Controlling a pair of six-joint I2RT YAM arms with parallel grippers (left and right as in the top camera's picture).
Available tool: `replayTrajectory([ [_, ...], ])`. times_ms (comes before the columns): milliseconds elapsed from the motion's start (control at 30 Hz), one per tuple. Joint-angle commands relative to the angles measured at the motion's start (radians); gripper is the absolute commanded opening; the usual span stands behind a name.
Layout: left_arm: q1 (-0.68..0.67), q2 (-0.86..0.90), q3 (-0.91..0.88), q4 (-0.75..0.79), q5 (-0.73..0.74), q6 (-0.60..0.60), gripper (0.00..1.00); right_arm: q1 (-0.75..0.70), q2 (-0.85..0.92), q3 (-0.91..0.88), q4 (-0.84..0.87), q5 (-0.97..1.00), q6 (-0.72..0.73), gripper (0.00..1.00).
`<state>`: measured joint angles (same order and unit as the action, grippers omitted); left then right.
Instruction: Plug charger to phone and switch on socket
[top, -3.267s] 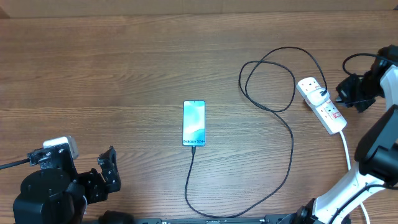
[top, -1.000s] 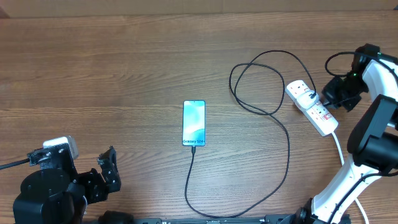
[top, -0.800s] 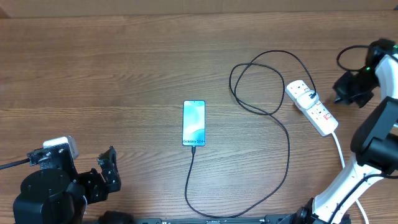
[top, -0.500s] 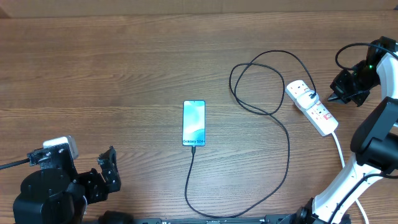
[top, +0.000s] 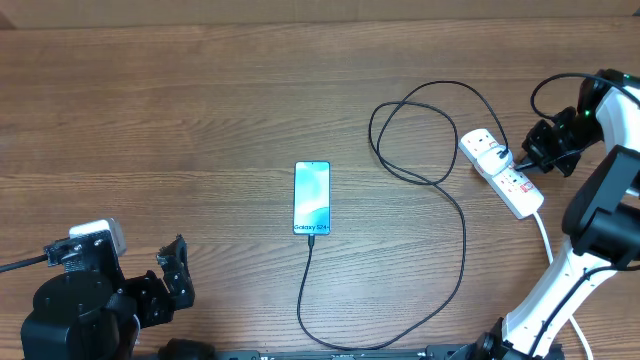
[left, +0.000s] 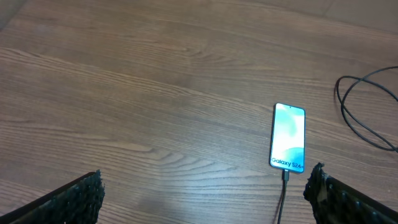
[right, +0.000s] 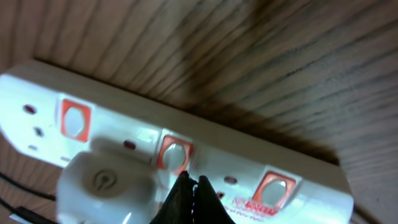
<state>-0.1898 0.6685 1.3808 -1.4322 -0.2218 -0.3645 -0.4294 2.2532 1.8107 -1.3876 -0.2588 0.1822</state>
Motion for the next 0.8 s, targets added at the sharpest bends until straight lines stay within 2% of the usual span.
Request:
replayTrajectory([
  [0,0.0,-0.002,-0.004,0.003,-0.013,-0.01,1.0,0.003,-0.001,0.01,0.002,-0.013,-0.012,0.04],
  [767,0.0,-0.002,-0.004,0.003,-0.013,-0.01,1.0,0.07,0.028,0.008,0.038,-0.029,-0.008,0.04],
])
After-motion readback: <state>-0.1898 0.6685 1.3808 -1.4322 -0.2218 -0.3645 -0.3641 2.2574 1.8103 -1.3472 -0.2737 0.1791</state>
